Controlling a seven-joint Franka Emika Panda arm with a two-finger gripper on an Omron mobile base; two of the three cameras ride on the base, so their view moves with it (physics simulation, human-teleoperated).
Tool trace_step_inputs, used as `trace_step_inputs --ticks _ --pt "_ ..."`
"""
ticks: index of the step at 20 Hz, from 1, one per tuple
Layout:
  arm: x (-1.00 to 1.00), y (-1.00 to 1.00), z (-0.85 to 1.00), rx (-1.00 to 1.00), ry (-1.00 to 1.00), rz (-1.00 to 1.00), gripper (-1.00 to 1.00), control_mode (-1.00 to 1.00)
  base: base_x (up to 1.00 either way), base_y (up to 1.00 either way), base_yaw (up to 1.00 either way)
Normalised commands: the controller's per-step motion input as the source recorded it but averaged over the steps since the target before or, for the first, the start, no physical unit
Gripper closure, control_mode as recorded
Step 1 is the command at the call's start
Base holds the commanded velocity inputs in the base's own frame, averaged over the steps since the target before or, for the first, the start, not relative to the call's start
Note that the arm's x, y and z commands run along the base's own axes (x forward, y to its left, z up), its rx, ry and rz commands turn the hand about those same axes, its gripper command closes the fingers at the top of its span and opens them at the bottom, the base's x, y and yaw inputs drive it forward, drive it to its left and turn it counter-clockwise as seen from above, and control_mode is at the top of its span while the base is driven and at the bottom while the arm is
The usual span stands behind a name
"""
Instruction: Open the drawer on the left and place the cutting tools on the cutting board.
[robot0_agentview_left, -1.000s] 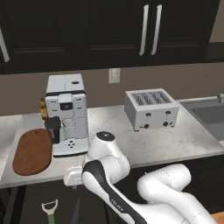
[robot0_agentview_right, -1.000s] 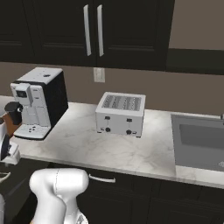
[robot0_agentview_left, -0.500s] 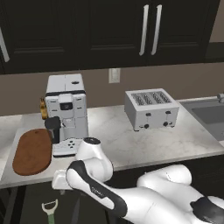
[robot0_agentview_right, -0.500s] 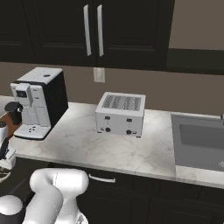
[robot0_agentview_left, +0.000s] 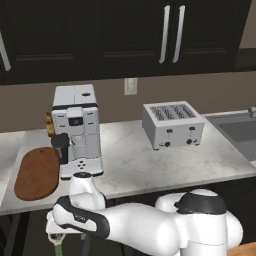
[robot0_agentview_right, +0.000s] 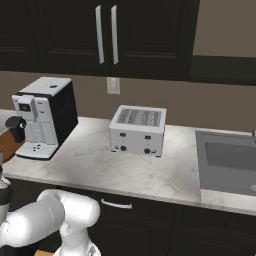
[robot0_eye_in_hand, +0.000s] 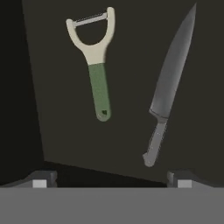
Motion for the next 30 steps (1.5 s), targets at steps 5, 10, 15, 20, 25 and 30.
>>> trace_step_inputs --ticks 5,10,15,20,25,30 --pt "0.05 0.31 -0.39 -0.19 0.01 0.03 -1.0 -1.0 0.0 0.0 0.0" --pt "0.1 0.1 -0.4 -0.09 0.0 0.03 -1.0 -1.0 0.0 0.0 0.0" --pt "0.14 0.0 -0.41 0.0 -0.03 0.01 -1.0 -1.0 0.0 0.0 0.0" --pt "0.02 0.01 -0.42 0.0 -0.05 0.0 -1.0 -1.0 0.0 0.0 0.0" --pt "0.05 0.16 -0.18 0.0 -0.04 0.0 -1.0 -1.0 0.0 0.0 0.0" --pt "0.05 0.23 -0.12 0.0 -0.03 0.0 -1.0 -1.0 0.0 0.0 0.0"
